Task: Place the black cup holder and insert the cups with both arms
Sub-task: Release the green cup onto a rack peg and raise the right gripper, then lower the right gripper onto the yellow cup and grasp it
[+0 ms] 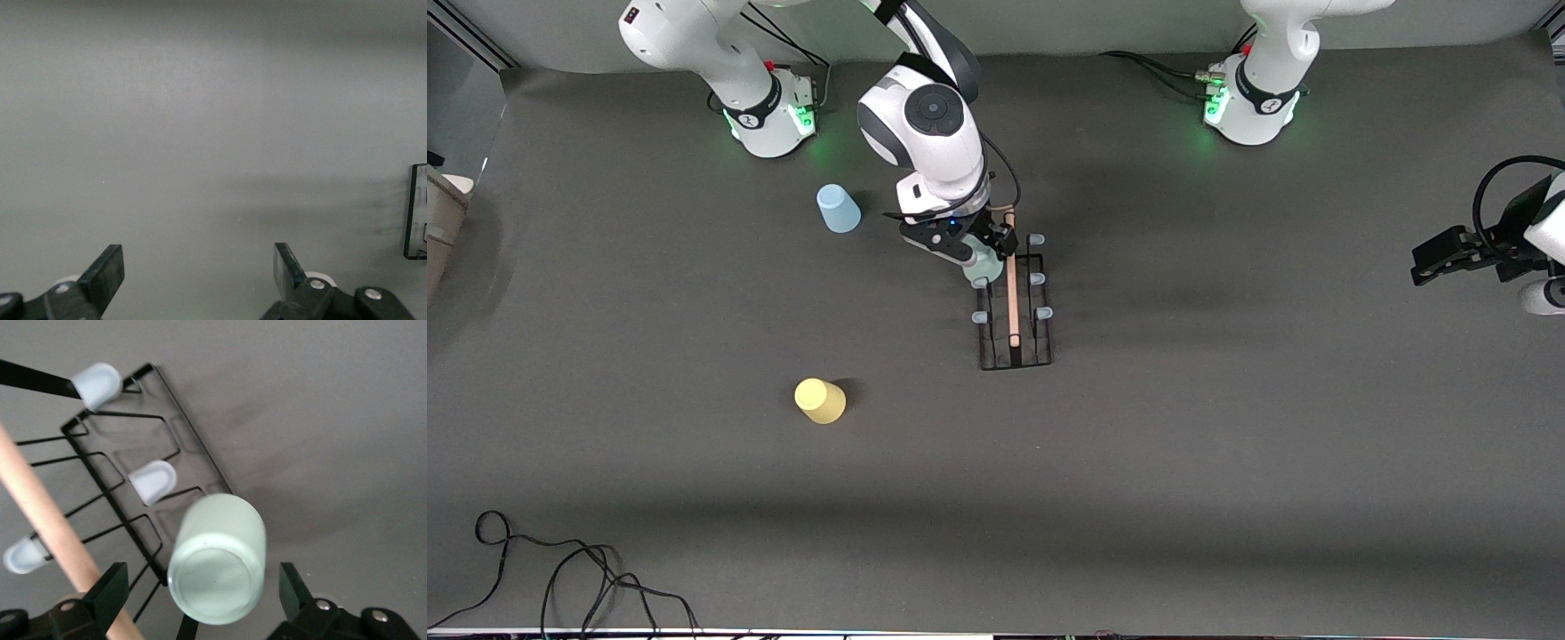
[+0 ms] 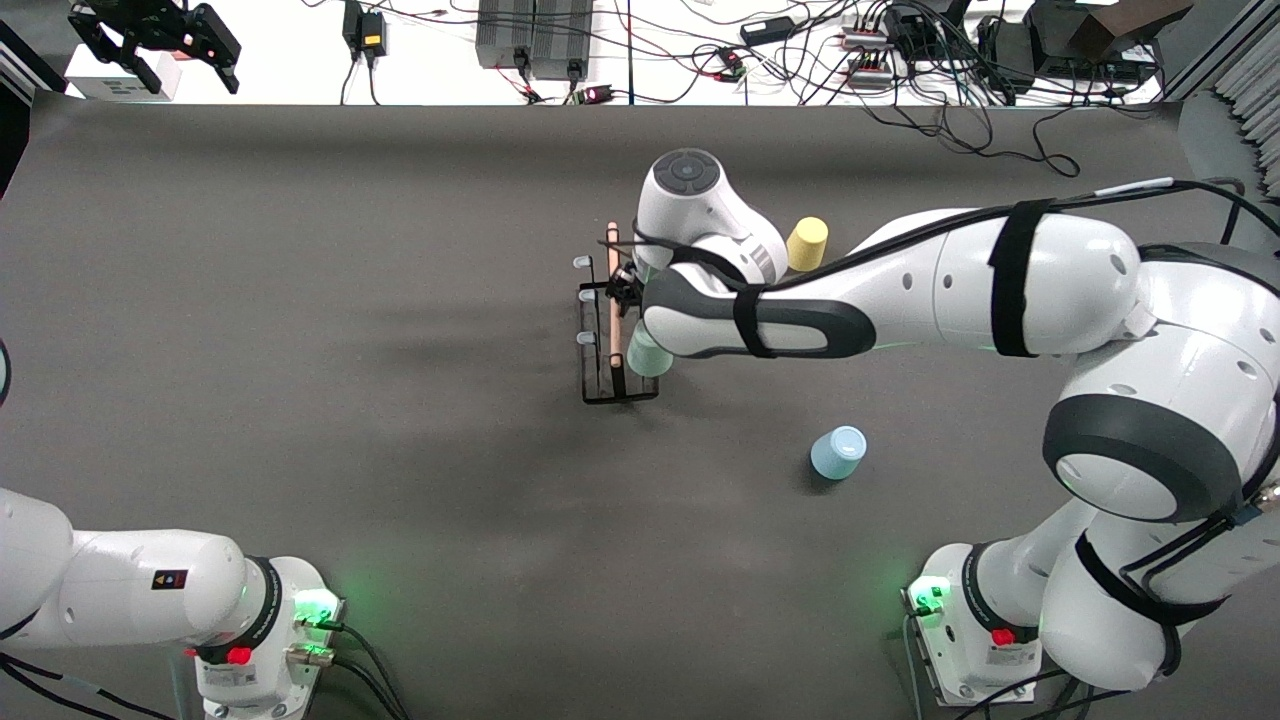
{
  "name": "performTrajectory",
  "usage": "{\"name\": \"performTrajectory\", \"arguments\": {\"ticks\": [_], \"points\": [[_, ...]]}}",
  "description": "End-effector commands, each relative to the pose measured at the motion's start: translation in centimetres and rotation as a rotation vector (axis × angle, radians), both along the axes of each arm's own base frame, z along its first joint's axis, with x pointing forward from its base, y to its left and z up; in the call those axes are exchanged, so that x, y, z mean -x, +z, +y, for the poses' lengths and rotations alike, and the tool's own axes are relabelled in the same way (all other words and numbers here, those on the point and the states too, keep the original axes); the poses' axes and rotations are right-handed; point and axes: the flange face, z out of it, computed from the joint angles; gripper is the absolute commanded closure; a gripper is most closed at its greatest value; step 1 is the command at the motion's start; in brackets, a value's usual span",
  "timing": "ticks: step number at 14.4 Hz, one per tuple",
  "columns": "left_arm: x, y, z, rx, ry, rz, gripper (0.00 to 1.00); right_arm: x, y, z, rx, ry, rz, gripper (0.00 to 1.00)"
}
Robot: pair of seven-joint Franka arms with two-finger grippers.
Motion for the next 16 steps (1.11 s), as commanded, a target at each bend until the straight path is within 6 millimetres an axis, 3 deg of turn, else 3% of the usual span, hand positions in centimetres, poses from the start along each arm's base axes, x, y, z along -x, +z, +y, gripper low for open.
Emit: {"name": "performTrajectory", "arguments": {"ticks": [1,4,6,8,10,13,15,16], "points": [[-0.4,0.3,-0.3,0.0,0.011,-0.012,0.0,-2.4,4.3,-0.9,0.007,-0.012,0.012,0.0],[-0.6,0.4,-1.0,-0.003,-0.003,-0.025,0.0,-6.2,7.9,-4.2,0.063,0.039,0.05,0.0],[-0.5,0.6,-1.0,-0.002,-0.002,-0.029,0.0,-9.2,9.8,-8.1,-0.008,0.062,0.065,0.0],[-0.5,0.6,-0.9,-0.002,0.0,-0.029,0.0,-12.1,9.9,-12.9,-0.019,0.116,0.082,0.0],[-0.5,0.6,-0.9,-0.002,-0.002,-0.029,0.0,-14.9,9.3,-17.5,-0.014,0.179,0.069,0.0],[-0.5,0.6,-0.9,0.0,-0.002,-0.029,0.0,-18.4,6.4,-23.9,-0.039,0.232,0.089,0.0],[-0.5,0.7,-1.1,-0.002,-0.005,-0.031,0.0,-20.2,4.3,-27.3,-0.022,0.259,0.075,0.0],[-0.5,0.7,-1.2,0.0,-0.006,-0.032,0.0,-20.8,2.9,-28.0,-0.008,0.275,0.07,0.0]]}}
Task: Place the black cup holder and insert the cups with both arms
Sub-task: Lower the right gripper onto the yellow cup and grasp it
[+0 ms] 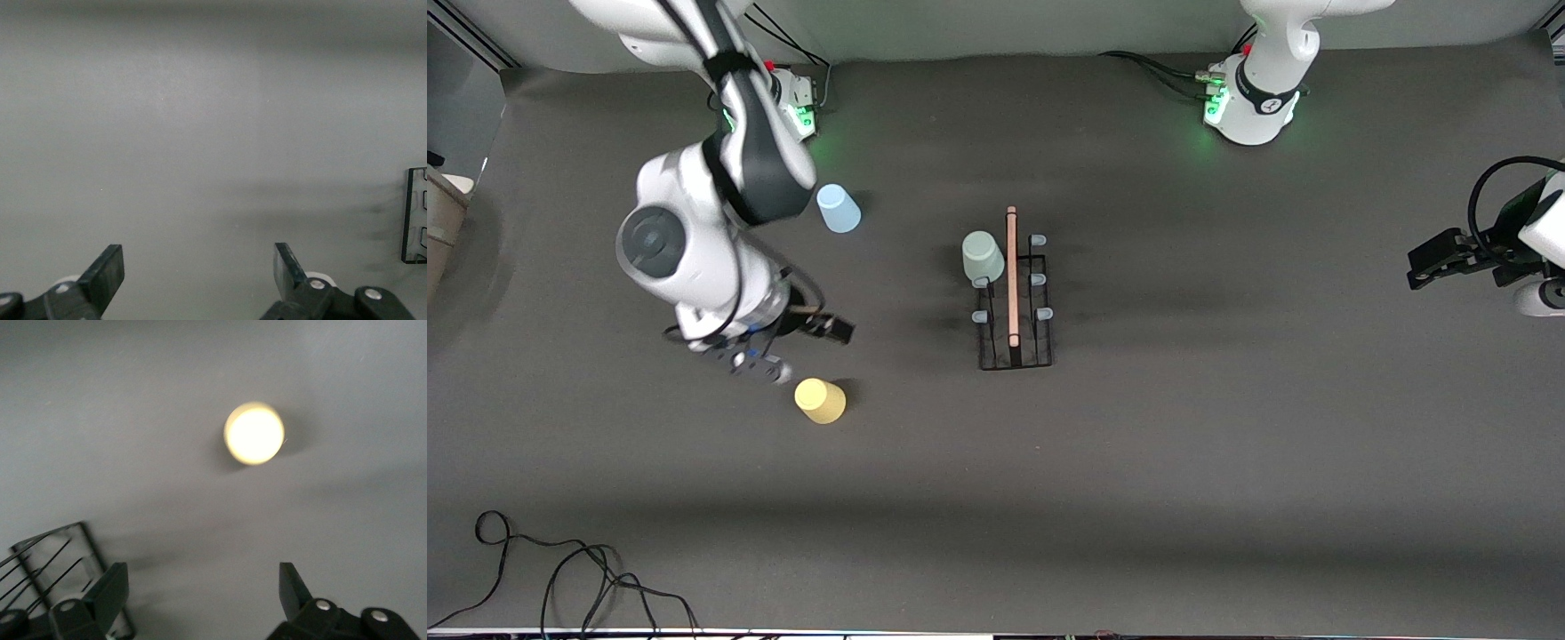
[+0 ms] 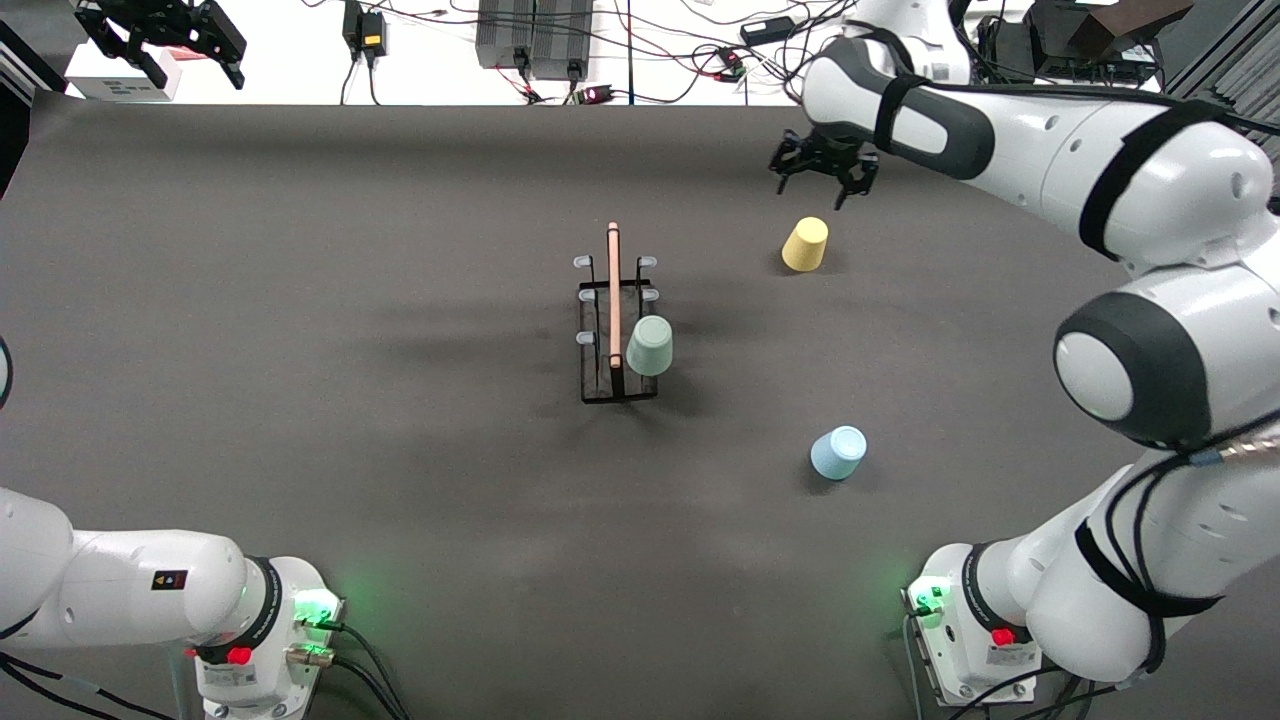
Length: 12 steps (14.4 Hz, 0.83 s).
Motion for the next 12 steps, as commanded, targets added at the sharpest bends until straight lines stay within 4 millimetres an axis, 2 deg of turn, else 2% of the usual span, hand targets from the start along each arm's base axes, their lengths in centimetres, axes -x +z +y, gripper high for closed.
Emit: {"name": "performTrajectory", "arguments": {"ticks": [1,3,6,12], "points": [[-0.4,0.4,-0.5,-0.001,0.004,-0.016,0.0,-1.8,-3.9,-1.4,0.012,0.046,-0.021,0.0],[-0.5,0.5,-0.3,0.006,0.002,-0.025,0.0,-2.6,-6.6,-1.6,0.04,0.049,-0.05,0.0],[-0.5,1.5,-0.5,-0.002,0.007,-0.045,0.0,-3.4,-10.3,-1.6,0.039,0.068,-0.078,0.0],[-0.4,1.1,0.0,-0.001,0.0,-0.025,0.0,-3.9,-15.0,-1.8,0.075,0.073,-0.109,0.0]]}}
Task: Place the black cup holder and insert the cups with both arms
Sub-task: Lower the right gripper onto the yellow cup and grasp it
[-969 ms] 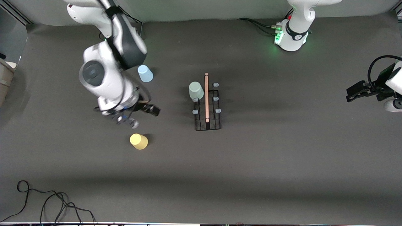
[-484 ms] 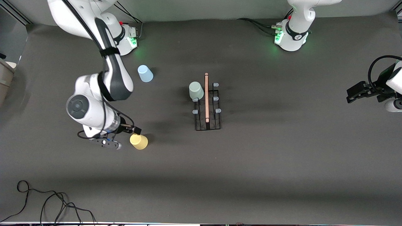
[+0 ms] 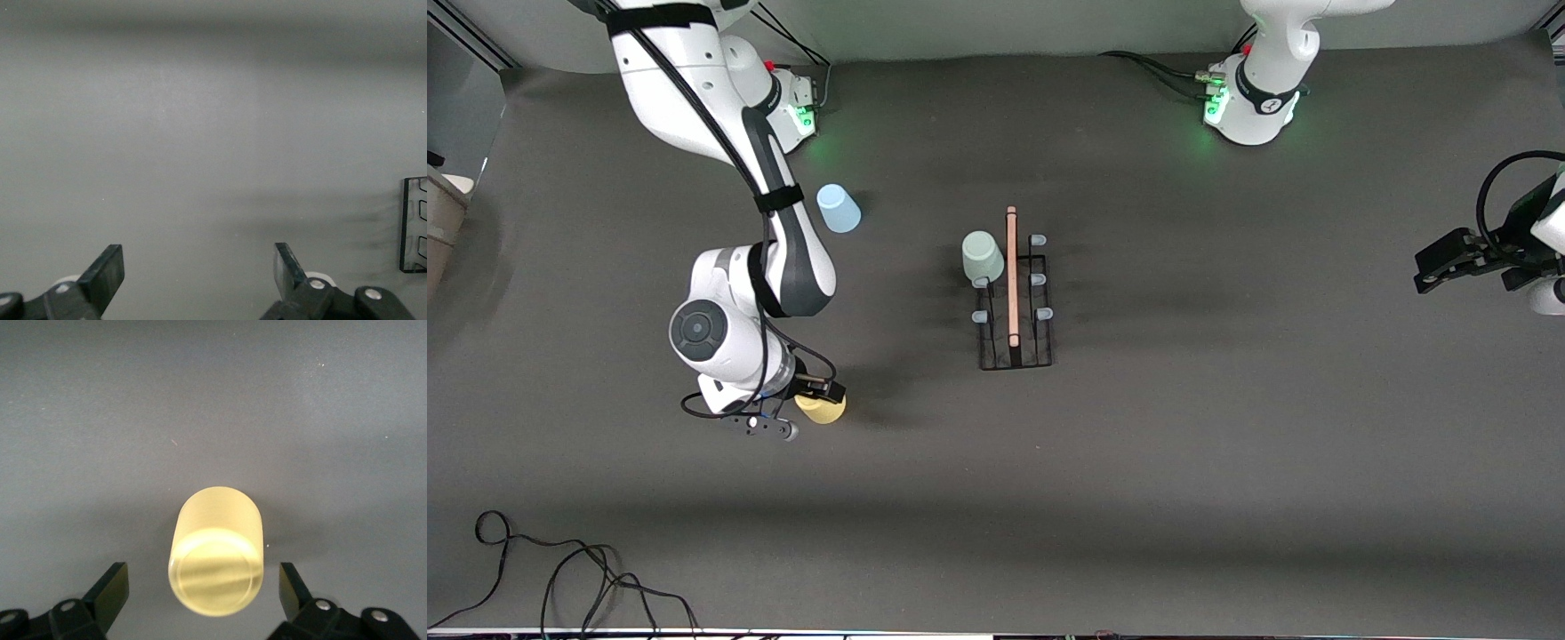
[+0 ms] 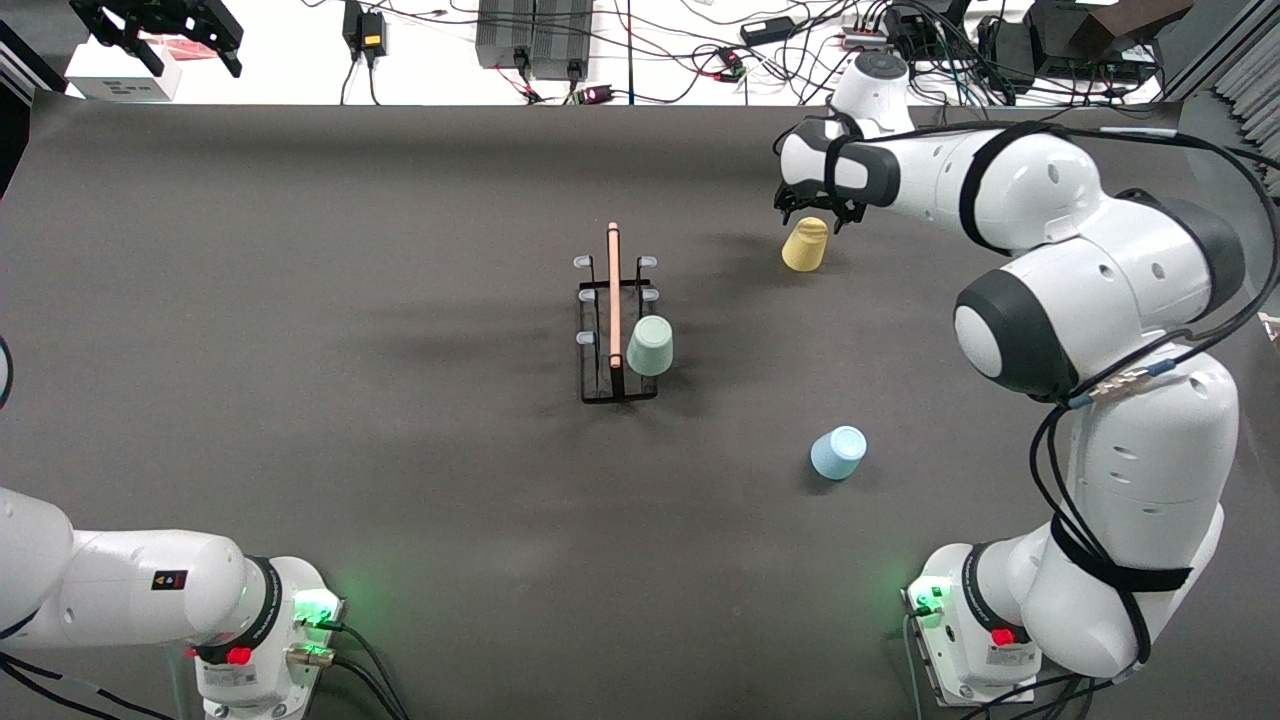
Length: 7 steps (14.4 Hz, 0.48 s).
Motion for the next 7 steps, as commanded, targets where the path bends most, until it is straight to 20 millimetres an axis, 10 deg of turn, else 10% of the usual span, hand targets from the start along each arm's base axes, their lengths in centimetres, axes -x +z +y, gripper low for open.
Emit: {"name": "performTrajectory", "arguments": {"ticks": [1,3,5,7], "points": [[-0.3,0.1,0.1,0.0,0.001,0.005,0.0,-0.5,-1.7,0.1,0.003,0.02,-0.029,0.0],[-0.3,0.2,0.0,-0.003,0.002,-0.005,0.0,-0.4,-2.7,-0.1,0.011,0.019,-0.051,0.02],[-0.3,0.2,0.0,-0.004,-0.001,-0.003,0.0,-0.2,-2.5,0.5,0.005,0.023,-0.049,0.65],[-0.3,0.0,0.3,-0.003,0.01,-0.002,0.0,-0.1,-0.9,0.9,-0.015,0.027,-0.038,0.93]]}}
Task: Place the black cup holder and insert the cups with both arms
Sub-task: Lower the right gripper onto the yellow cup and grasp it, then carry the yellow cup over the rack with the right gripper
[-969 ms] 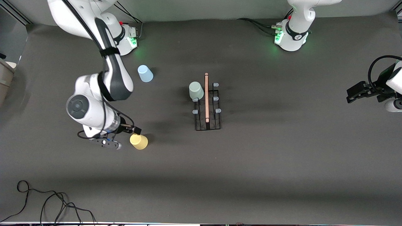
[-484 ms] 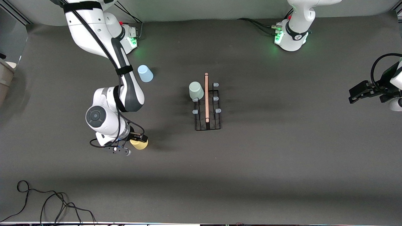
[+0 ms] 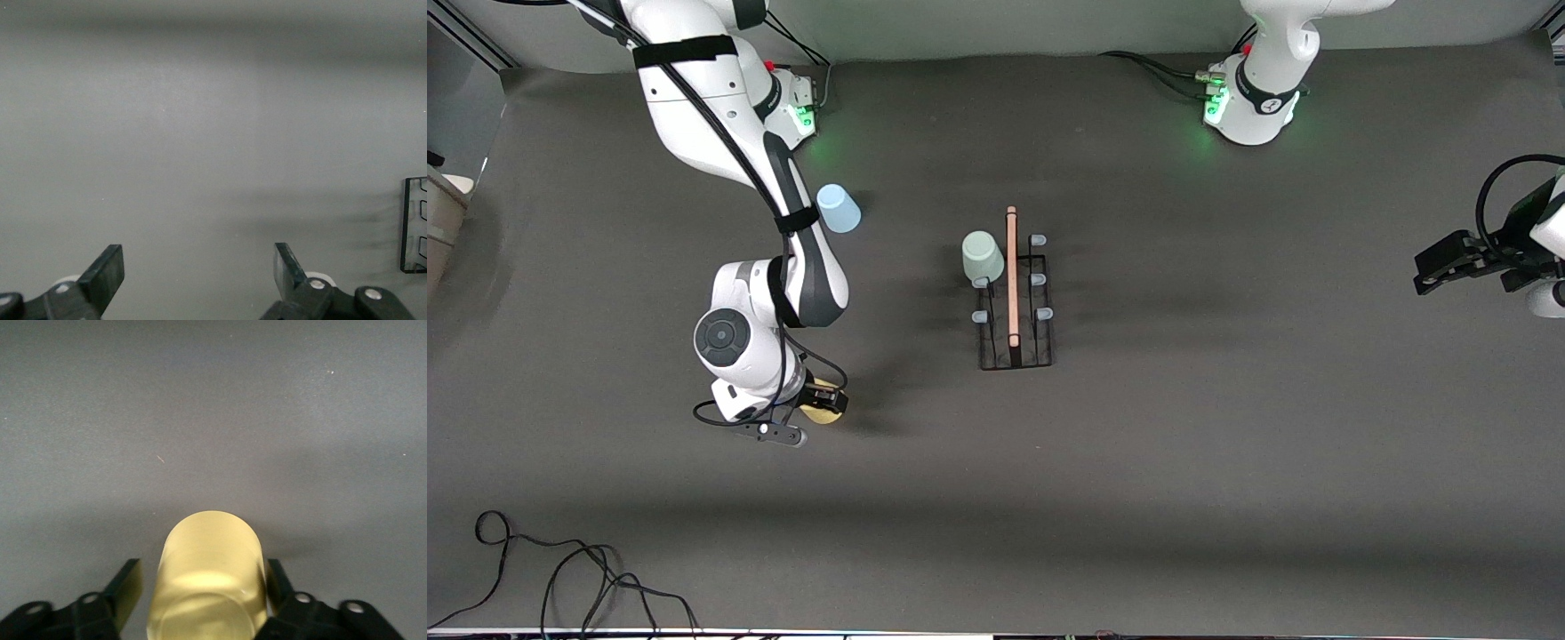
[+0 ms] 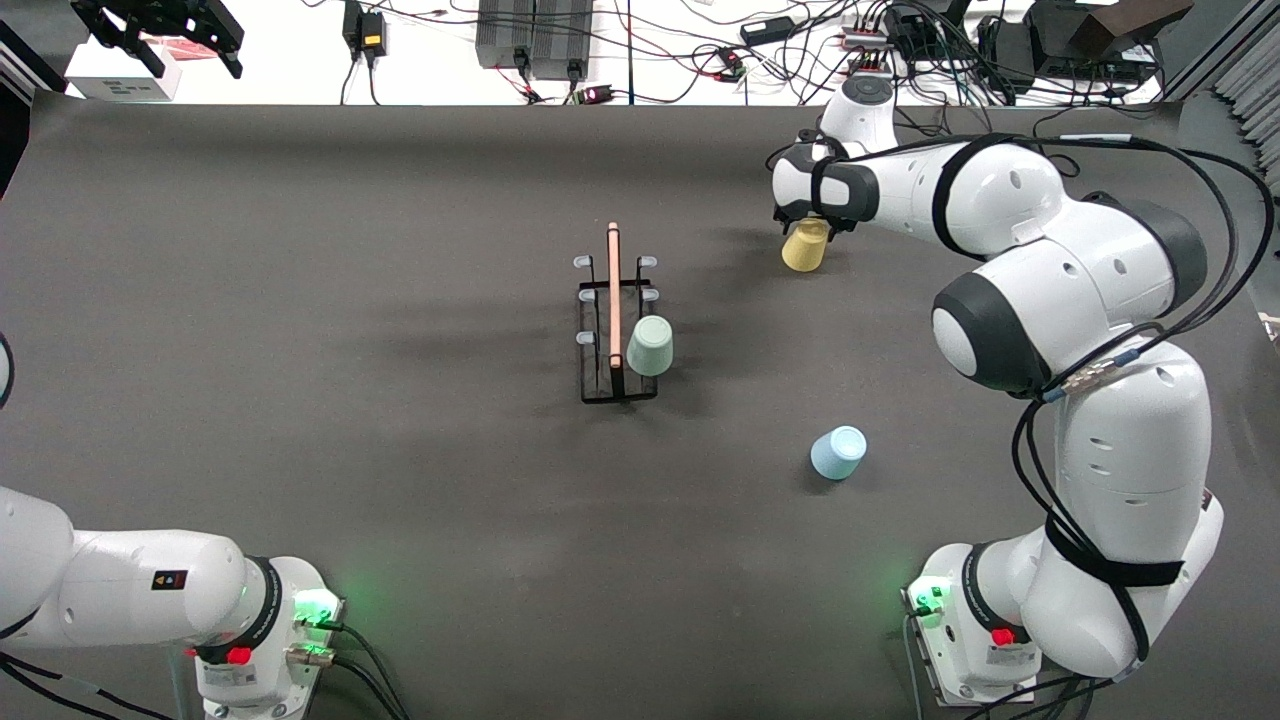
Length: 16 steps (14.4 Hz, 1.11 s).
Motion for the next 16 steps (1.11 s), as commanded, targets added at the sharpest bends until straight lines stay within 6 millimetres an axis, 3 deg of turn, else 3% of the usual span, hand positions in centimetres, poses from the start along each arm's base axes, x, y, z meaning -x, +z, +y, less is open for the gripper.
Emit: {"name": "performTrajectory", "arguments": {"ticks": [1,5,8,13,16], "points": [[-0.2,0.3,0.4,0.002,0.014,-0.005,0.0,0.2,3.2,0.8,-0.058,0.019,0.014,1.0],[-0.2,0.6,0.0,-0.005,0.015,-0.015,0.0,1.4,9.6,1.6,-0.131,0.024,0.08,1.0],[-0.2,0.5,-0.2,-0.016,0.009,-0.012,0.0,2.7,14.7,3.9,-0.183,-0.036,0.104,1.0],[-0.2,0.5,-0.4,-0.036,0.003,-0.015,0.0,6.0,20.2,15.5,-0.199,-0.152,0.092,1.0],[-0.2,0.5,-0.4,-0.036,-0.001,-0.015,0.0,8.2,21.3,20.9,-0.204,-0.229,0.078,1.0]]}}
